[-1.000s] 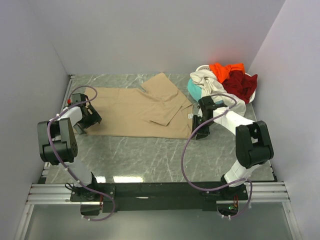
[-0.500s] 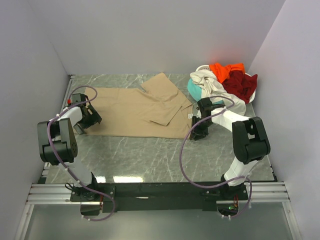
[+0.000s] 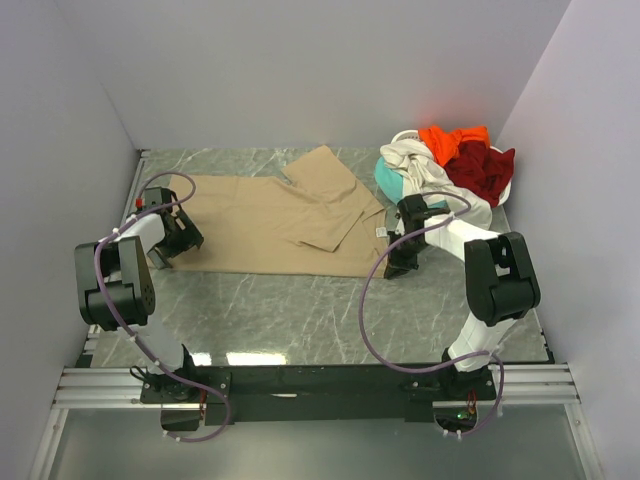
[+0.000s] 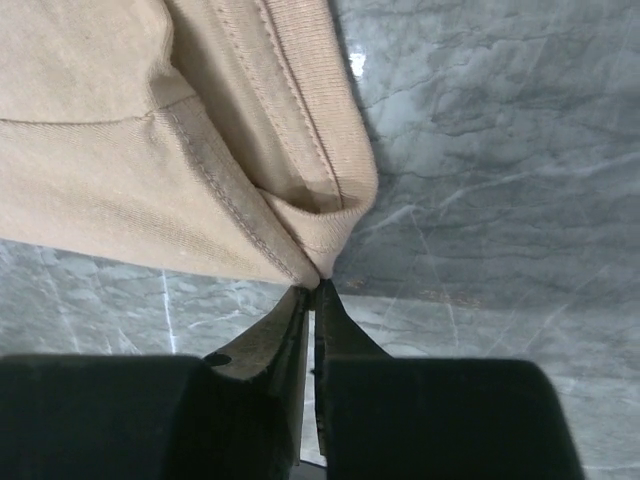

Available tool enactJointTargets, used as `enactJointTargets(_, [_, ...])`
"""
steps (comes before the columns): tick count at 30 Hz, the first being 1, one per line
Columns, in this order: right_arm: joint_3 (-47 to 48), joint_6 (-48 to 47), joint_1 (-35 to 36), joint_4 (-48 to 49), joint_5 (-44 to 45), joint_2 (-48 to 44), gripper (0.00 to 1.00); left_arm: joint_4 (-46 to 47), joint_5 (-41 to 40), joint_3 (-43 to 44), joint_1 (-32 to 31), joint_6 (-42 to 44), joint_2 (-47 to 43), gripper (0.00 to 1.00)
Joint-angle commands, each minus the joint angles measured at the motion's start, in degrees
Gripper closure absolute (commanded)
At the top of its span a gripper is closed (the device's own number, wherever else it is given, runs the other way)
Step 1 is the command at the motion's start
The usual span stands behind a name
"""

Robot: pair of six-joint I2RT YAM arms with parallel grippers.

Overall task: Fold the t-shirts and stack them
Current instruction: Fold the tshirt

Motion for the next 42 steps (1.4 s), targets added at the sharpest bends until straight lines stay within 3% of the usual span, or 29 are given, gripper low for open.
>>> enactJointTargets(1, [2.07,-2.78,-0.78,-3.11,6.43,-0.49,0.95,-0.4,-2.16,-1.11,0.4,1.79,-0.17,0.04])
enactJointTargets(10, [6.29,-5.07,-0.69,-8.12,12.5,-1.73,0.96,0.4,-2.6,-1.54,0.4,3.11,0.18,0.04])
enactJointTargets(19, [6.12,-5.25,0.01,-9.53,13.21,0.65,0.93,0.31,-2.86,-2.34,0.48,3.37,1.15,0.04])
enactJointTargets(20, [6.21,-5.33,0.01,-9.71,13.12,0.73,0.92,0.4,-2.78,-2.42,0.4,3.37,1.15,0.04])
enactJointTargets(23, [7.17,-5.16,0.89,-11.11,12.33,0.47,0.77,0.4,-1.81,-2.69,0.39,3.11,0.97,0.04])
enactJointTargets(24, [7.7,-5.16,0.98,-11.55,12.24,0.04,0.68,0.4,-1.46,-2.69,0.31,2.93,0.88,0.04])
enactJointTargets(28, [11.73,-5.51,2.82,-15.24,13.12,-2.07,0.54,-0.39,-0.14,-2.6,-0.22,2.32,-0.43,0.04])
enactJointTargets(36, [25.53,-5.42,10.28,-17.88,9.52,0.72,0.5,-3.81,-0.4,-1.46,-0.48,0.21,-5.0,0.03])
enactJointTargets(42, [28.97,-2.87,15.12,-10.94,1.26,7.22,0.51,-4.35,1.18,-1.11,-1.01,-1.37,-9.13,0.03])
